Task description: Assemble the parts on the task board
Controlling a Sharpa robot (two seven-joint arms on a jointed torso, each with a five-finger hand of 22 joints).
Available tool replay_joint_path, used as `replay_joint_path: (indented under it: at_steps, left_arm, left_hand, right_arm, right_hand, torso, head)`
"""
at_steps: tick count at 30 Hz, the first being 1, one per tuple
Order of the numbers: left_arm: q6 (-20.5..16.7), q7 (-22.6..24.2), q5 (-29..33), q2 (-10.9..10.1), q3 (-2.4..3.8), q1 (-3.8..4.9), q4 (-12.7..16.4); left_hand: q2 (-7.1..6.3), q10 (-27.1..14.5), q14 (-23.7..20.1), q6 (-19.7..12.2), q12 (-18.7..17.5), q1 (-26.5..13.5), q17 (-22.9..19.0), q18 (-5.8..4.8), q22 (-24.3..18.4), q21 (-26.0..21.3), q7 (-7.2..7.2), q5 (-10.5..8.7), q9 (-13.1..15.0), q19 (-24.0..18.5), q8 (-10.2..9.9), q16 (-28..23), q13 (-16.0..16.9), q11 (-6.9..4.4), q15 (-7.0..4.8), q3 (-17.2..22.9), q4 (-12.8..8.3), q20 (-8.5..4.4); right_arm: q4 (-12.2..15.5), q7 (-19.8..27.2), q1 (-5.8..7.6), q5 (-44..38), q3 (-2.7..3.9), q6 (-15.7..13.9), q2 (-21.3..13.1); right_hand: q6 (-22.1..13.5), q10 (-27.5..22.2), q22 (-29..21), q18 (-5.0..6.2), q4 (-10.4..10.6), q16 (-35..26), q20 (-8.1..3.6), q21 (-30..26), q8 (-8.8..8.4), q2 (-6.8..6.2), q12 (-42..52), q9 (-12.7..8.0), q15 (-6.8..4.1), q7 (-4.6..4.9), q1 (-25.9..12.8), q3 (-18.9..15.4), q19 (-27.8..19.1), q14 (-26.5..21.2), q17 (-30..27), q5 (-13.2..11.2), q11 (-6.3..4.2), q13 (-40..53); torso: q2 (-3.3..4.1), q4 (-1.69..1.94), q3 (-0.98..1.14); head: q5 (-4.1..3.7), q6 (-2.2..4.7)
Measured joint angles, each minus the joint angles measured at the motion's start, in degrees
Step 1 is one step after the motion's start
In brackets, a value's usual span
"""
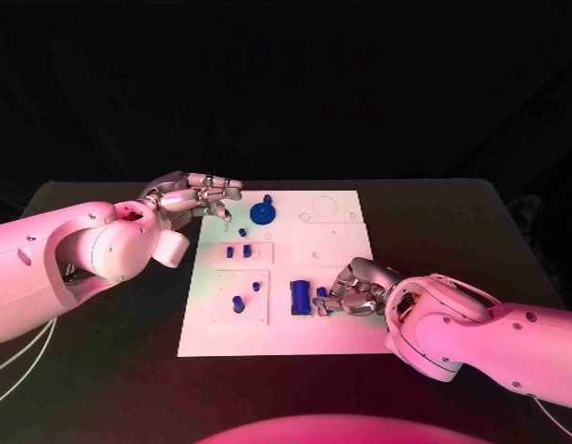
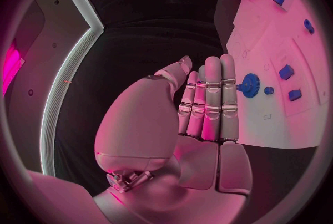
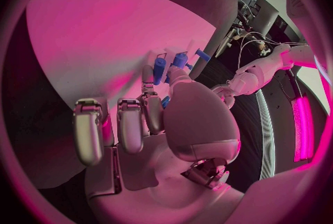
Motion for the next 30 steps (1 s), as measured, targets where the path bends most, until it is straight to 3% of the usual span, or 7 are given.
replay_joint_path:
  at_steps: [5, 16, 19, 23, 30]
  left_arm:
    - [0.0, 0.0, 0.0, 0.0, 0.0, 0.0, 0.0]
    - [0.0, 0.0, 0.0, 0.0, 0.0, 0.01, -0.1]
    - [0.0, 0.0, 0.0, 0.0, 0.0, 0.0, -0.1]
    - [0.0, -0.1, 0.0, 0.0, 0.0, 0.0, -0.1]
    - [0.0, -0.1, 0.0, 0.0, -0.01, -0.01, -0.2]
  left_hand:
    - [0.0, 0.0, 0.0, 0.0, 0.0, 0.0, 0.0, 0.0, 0.0, 0.0, 0.0, 0.0, 0.0, 0.0, 0.0, 0.0, 0.0, 0.0, 0.0, 0.0, 0.0, 0.0]
    - [0.0, 0.0, 0.0, 0.0, 0.0, 0.0, 0.0, 0.0, 0.0, 0.0, 0.0, 0.0, 0.0, 0.0, 0.0, 0.0, 0.0, 0.0, 0.0, 0.0, 0.0, 0.0]
    - [0.0, 0.0, 0.0, 0.0, 0.0, 0.0, 0.0, 0.0, 0.0, 0.0, 0.0, 0.0, 0.0, 0.0, 0.0, 0.0, 0.0, 0.0, 0.0, 0.0, 0.0, 0.0]
    - [0.0, 0.0, 0.0, 0.0, 0.0, 0.0, 0.0, 0.0, 0.0, 0.0, 0.0, 0.0, 0.0, 0.0, 0.0, 0.0, 0.0, 0.0, 0.0, 0.0, 0.0, 0.0]
    - [0.0, 0.0, 0.0, 0.0, 0.0, 0.0, 0.0, 0.0, 0.0, 0.0, 0.0, 0.0, 0.0, 0.0, 0.0, 0.0, 0.0, 0.02, 0.0, 0.0, 0.0, 0.0]
  right_arm:
    - [0.2, 0.1, 0.0, -0.4, 0.0, 0.0, -0.2]
    - [1.4, 0.5, 0.0, -1.6, 0.02, -0.1, -1.5]
    - [1.4, 0.6, 0.0, -1.9, 0.02, -0.1, -2.0]
    - [1.5, 0.9, 0.0, -2.3, 0.02, 0.0, -2.7]
    - [1.9, 2.8, 0.01, -2.5, 0.01, -0.5, -3.9]
  right_hand:
    - [0.0, 0.0, 0.0, 0.0, 0.1, 0.0, 0.0, 0.0, 0.0, 0.25, 0.0, 0.2, 0.0, 0.0, -0.8, -1.4, 0.0, 0.0, 0.0, -2.1, 0.0, 0.0]
    - [0.0, 0.0, 0.0, 0.0, -0.1, 0.0, 0.0, 0.0, 0.0, 0.38, 0.0, 0.3, 0.0, -0.01, -1.3, -2.1, 0.0, 0.0, 0.0, -2.1, 0.0, 0.0]
    - [0.0, 0.0, 0.0, 0.0, -0.6, 0.0, 0.0, 0.0, 0.0, 1.49, 0.0, 0.4, 0.0, -0.01, 0.2, -2.1, 0.0, 0.0, 0.0, -1.4, 0.0, 0.0]
    - [-0.2, 0.0, 0.0, 0.0, -1.9, 0.0, 0.0, 0.0, 0.0, 1.47, 0.0, 0.5, 0.0, 0.18, 3.2, -1.9, 0.0, 0.0, 0.0, -1.1, 0.0, 0.0]
    - [-0.5, 0.0, 0.0, 0.0, -2.0, 0.0, 0.0, -1.1, 0.0, 1.43, -0.5, 0.5, 0.0, 0.48, 3.7, -1.9, 0.0, 0.0, 0.0, -1.1, 0.02, 0.0]
  torso:
    - [0.0, 0.01, 0.0]
    - [0.01, 0.02, 0.02]
    - [-0.01, 0.01, 0.02]
    - [-0.02, 0.01, 0.02]
    - [-0.08, -0.05, 0.0]
  head:
    - [-0.01, -0.1]
    - [0.11, -0.16]
    - [0.12, -0.16]
    - [0.15, -0.1]
    - [0.19, 0.12]
